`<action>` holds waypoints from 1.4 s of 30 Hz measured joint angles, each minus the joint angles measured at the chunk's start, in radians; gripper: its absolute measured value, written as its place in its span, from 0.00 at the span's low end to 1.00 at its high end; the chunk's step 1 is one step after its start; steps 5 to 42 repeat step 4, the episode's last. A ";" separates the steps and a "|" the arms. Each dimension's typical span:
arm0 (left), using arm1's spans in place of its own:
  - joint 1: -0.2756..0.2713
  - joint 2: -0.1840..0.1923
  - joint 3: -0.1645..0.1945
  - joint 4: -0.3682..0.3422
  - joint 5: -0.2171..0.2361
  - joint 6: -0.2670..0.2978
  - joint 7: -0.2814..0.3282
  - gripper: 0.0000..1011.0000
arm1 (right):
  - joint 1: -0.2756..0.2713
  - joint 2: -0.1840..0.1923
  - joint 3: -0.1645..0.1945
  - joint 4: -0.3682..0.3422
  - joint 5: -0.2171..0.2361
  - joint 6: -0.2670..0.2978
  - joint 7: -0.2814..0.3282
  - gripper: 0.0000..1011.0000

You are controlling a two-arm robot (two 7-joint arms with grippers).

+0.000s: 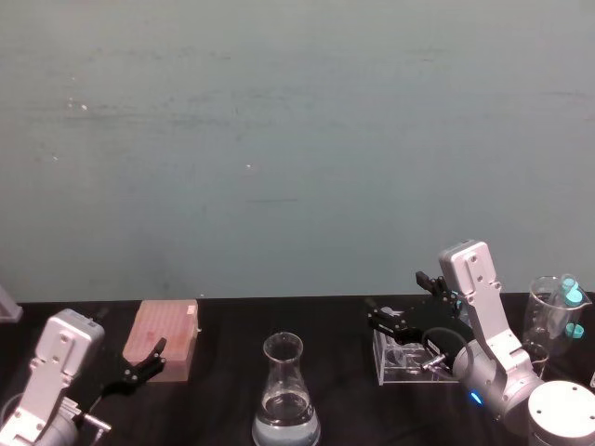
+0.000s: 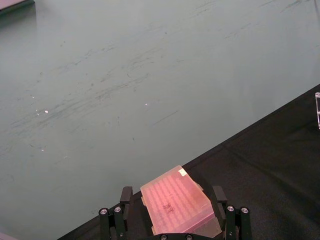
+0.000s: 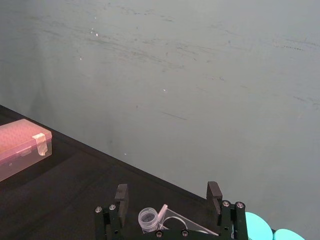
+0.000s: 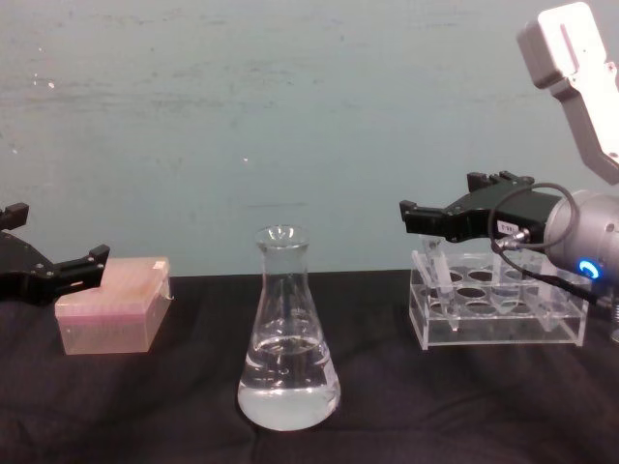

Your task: Pour the liquid from the test tube into the beaker using one hand.

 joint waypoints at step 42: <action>0.000 0.000 0.000 0.000 0.000 0.000 0.000 0.99 | 0.000 0.000 0.000 0.000 0.000 0.000 0.000 0.99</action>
